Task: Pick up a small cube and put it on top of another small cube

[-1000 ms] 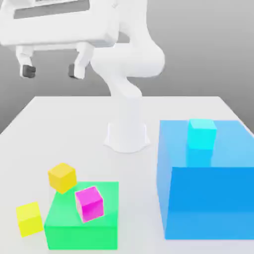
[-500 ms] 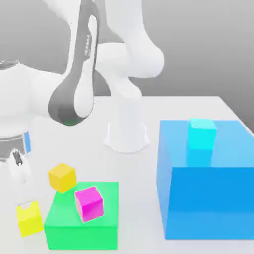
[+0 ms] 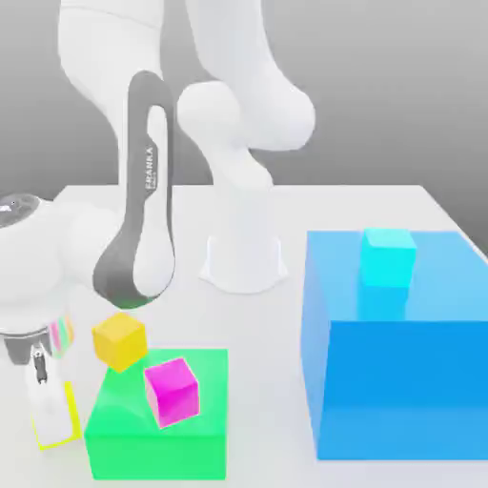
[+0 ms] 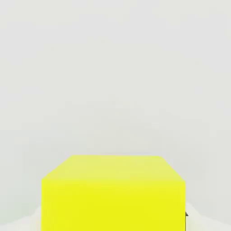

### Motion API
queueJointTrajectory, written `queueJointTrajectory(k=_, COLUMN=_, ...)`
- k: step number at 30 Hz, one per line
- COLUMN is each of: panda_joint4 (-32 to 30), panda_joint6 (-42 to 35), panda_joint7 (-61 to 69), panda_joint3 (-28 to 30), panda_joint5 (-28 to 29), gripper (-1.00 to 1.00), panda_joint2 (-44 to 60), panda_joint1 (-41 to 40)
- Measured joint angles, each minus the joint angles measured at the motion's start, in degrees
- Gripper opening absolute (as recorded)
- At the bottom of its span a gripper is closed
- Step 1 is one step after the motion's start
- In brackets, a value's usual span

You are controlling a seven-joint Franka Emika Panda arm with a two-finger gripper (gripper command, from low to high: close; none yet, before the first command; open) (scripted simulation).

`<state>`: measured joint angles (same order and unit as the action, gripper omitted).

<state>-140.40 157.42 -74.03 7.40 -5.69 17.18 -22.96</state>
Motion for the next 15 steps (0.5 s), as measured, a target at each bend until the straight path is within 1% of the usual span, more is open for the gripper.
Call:
queueJointTrajectory(k=4, panda_joint4=-2.9, panda_joint6=-5.3, panda_joint7=-1.9, panda_joint3=0.7, panda_joint5=2.8, gripper=-1.0, panda_joint2=-8.3, panda_joint1=1.1)
queueJointTrajectory(k=8, panda_joint4=-6.4, panda_joint6=-10.1, panda_joint7=-3.3, panda_joint3=0.1, panda_joint5=5.3, gripper=-1.0, panda_joint2=-16.7, panda_joint1=1.6)
queueJointTrajectory(k=15, panda_joint4=-12.5, panda_joint6=-18.5, panda_joint7=-4.6, panda_joint3=-1.1, panda_joint5=7.7, gripper=-1.0, panda_joint2=-31.3, panda_joint1=2.1)
